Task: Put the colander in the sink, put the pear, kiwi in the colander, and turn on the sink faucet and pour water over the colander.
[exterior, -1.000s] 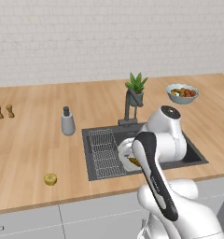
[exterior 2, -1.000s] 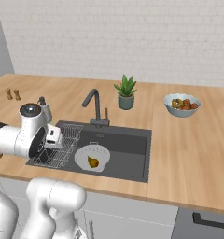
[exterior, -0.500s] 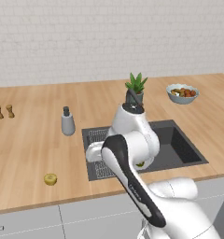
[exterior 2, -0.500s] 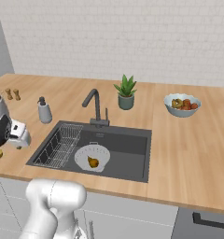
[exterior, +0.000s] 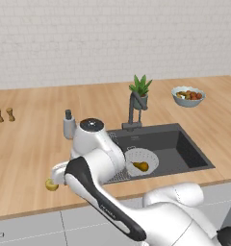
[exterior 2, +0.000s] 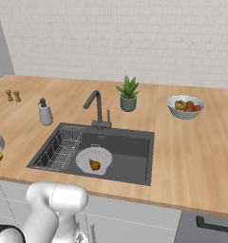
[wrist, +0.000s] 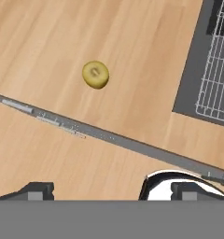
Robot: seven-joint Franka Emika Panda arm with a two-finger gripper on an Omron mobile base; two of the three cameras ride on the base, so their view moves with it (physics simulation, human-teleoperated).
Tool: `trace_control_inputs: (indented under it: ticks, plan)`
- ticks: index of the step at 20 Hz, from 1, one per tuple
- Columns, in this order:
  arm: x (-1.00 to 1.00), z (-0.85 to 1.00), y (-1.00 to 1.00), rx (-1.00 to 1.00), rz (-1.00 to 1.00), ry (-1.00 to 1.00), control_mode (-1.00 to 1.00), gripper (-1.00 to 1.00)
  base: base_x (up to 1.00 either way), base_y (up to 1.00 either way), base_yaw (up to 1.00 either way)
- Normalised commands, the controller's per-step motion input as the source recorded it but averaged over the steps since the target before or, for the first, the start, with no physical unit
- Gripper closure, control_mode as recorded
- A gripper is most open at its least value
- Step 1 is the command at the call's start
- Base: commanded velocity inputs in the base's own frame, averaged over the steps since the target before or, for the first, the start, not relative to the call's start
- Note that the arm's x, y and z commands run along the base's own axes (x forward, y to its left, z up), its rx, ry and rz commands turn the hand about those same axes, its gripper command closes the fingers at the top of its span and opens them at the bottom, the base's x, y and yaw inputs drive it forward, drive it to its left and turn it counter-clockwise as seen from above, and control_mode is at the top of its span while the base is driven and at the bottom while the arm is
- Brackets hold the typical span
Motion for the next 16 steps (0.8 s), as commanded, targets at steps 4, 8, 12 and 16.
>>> trace_control_inputs:
  ticks: [4, 8, 12, 16]
  plan:
    - [0.12, -0.43, 0.80, -0.15, 0.20, 0.00, -1.00, -1.00, 0.00, 0.00, 0.00]
    - [0.37, -0.33, 0.39, -0.13, 0.12, -0.02, -1.00, -1.00, 0.00, 0.00, 0.00]
    - [0.41, -0.36, 0.26, -0.12, 0.07, 0.01, -1.00, -1.00, 0.00, 0.00, 0.00]
    - [0.48, -0.28, 0.02, -0.01, 0.00, 0.03, -1.00, -1.00, 0.00, 0.00, 0.00]
